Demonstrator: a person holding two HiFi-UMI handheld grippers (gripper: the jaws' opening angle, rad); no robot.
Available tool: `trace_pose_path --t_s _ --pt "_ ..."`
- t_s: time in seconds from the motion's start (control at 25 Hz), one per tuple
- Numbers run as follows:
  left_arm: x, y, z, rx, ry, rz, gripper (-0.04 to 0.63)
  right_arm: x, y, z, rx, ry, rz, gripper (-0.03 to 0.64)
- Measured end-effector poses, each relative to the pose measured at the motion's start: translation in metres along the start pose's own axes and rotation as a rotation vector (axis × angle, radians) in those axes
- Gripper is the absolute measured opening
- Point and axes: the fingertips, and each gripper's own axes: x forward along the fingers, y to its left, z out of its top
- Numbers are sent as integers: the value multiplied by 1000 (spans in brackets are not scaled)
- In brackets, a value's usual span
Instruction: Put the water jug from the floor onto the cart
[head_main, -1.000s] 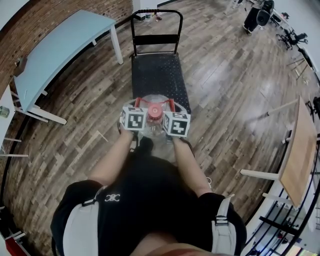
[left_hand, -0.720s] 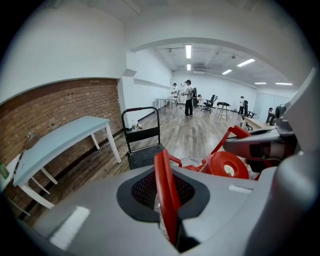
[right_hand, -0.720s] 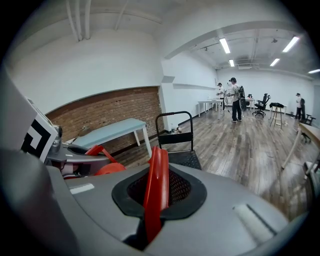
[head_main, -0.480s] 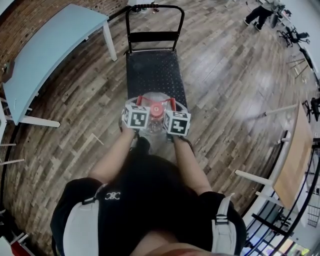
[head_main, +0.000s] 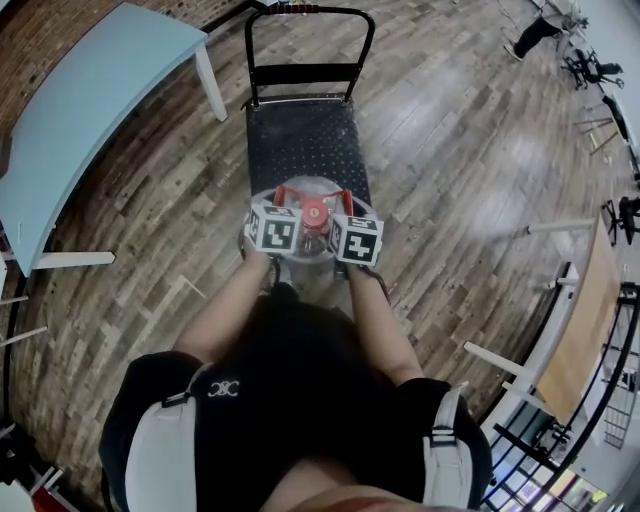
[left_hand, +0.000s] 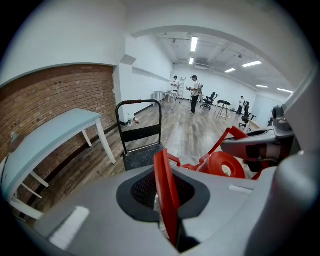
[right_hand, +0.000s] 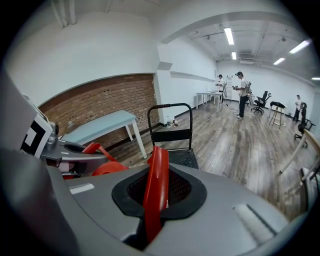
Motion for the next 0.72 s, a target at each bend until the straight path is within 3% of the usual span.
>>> trace_pose_path --t_s 0.28,0.72 --pt "23 14 30 16 -4 2 14 25 -5 24 29 -1 0 34" --pt "73 27 58 -41 28 59 14 83 -23 54 -5 41 68 35"
